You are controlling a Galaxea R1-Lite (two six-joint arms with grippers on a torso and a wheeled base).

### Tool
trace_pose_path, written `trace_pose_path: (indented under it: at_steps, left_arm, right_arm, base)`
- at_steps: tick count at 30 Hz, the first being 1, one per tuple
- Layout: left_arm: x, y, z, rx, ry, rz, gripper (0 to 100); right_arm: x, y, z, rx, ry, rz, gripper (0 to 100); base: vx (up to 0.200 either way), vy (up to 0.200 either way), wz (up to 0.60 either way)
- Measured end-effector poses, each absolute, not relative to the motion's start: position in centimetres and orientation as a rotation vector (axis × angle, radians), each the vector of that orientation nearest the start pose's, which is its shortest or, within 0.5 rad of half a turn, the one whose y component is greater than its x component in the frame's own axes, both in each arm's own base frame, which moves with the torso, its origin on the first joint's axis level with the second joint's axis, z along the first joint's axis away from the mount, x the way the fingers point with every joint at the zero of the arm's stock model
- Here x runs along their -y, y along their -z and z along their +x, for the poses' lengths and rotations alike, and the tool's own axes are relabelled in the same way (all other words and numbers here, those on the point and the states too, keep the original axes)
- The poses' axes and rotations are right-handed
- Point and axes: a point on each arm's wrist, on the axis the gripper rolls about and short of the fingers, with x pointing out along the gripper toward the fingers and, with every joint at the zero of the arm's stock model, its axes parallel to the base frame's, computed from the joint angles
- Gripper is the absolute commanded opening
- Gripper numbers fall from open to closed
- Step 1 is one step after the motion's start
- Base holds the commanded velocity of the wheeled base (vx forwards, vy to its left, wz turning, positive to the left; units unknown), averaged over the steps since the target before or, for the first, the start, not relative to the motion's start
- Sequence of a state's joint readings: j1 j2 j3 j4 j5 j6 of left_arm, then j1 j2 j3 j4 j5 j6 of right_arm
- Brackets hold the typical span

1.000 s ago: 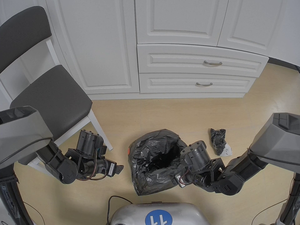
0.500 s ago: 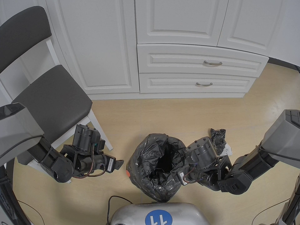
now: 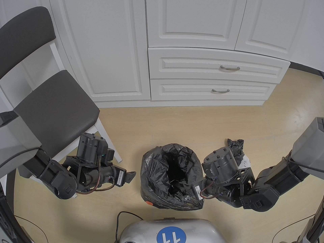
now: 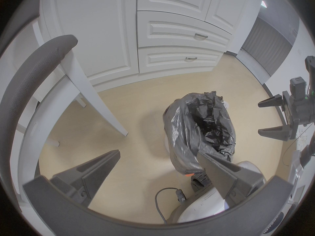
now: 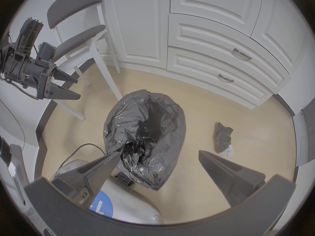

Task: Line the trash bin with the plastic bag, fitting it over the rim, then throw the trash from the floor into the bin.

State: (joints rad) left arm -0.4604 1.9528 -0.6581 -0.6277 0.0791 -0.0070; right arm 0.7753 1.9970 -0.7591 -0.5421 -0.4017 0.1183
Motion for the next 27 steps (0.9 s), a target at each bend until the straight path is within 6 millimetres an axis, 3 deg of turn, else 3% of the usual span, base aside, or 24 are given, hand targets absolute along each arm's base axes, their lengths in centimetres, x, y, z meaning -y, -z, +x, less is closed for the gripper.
trace_pose_path:
  at_steps: [17,27]
  left_arm:
    - [13.7,-8.1,26.2,-0.624,0.377,0.104,100]
    - [14.3,-9.2,27.2,-0.604,0.379,0.092,100]
  right_arm:
    - [-21.8,-8.5,23.5,-0.565,-0.317,-0.158,100]
    - [-21.1,-8.4,24.7,-0.569,-0.325,-0.11,100]
  base:
    - [0.0,0.0,0.0]
    - [0.0,0.0,0.0]
